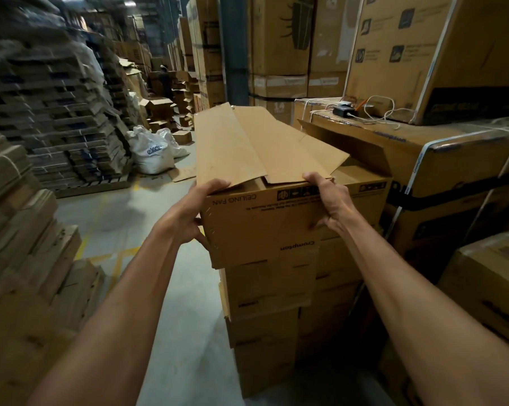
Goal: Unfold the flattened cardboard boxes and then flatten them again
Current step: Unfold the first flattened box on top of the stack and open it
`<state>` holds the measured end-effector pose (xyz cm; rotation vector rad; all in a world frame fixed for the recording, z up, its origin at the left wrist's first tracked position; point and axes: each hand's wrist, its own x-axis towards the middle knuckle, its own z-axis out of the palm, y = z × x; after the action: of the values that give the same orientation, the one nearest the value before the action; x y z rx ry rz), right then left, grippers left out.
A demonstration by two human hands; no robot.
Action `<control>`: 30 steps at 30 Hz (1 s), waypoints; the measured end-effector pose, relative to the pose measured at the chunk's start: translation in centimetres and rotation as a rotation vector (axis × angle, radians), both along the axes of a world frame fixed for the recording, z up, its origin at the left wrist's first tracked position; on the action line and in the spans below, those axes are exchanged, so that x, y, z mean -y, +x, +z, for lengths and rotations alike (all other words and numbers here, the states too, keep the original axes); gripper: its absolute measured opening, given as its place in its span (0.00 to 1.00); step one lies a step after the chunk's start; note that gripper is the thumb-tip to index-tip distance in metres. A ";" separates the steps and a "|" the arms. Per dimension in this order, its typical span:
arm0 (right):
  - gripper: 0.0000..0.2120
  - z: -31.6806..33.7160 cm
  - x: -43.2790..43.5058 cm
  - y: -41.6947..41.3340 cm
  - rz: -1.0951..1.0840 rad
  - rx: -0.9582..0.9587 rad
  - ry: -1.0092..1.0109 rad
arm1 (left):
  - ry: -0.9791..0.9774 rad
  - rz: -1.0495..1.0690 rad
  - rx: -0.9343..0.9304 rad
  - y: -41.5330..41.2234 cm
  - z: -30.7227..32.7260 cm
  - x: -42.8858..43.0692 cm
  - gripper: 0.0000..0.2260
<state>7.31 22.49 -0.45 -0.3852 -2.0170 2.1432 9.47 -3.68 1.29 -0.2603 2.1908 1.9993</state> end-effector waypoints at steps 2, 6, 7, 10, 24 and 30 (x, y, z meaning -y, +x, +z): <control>0.24 0.8 -0.1 2.6 0.008 -0.034 -0.024 | 0.009 0.014 -0.047 2.7 1.0 -0.3 0.28; 0.18 2.0 -0.8 8.2 0.011 -0.087 -0.056 | -0.010 0.037 -0.133 8.4 2.8 -1.2 0.29; 0.18 2.1 -1.0 9.7 0.009 -0.096 -0.062 | -0.018 0.030 -0.149 9.9 3.2 -1.4 0.28; 0.17 2.6 -2.0 14.4 -0.021 -0.127 -0.084 | -0.039 0.011 -0.207 14.5 4.6 -2.3 0.24; 0.22 5.7 -10.2 32.3 -0.341 -0.257 -0.042 | -0.013 -0.238 -0.270 25.5 7.3 -10.7 0.27; 0.21 5.8 -15.4 38.2 -0.533 -0.250 -0.032 | 0.023 -0.463 -0.284 25.5 6.6 -17.4 0.28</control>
<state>45.53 37.91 5.40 -0.5546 -1.5309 1.7904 35.01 13.75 7.93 0.5193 2.1212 1.8784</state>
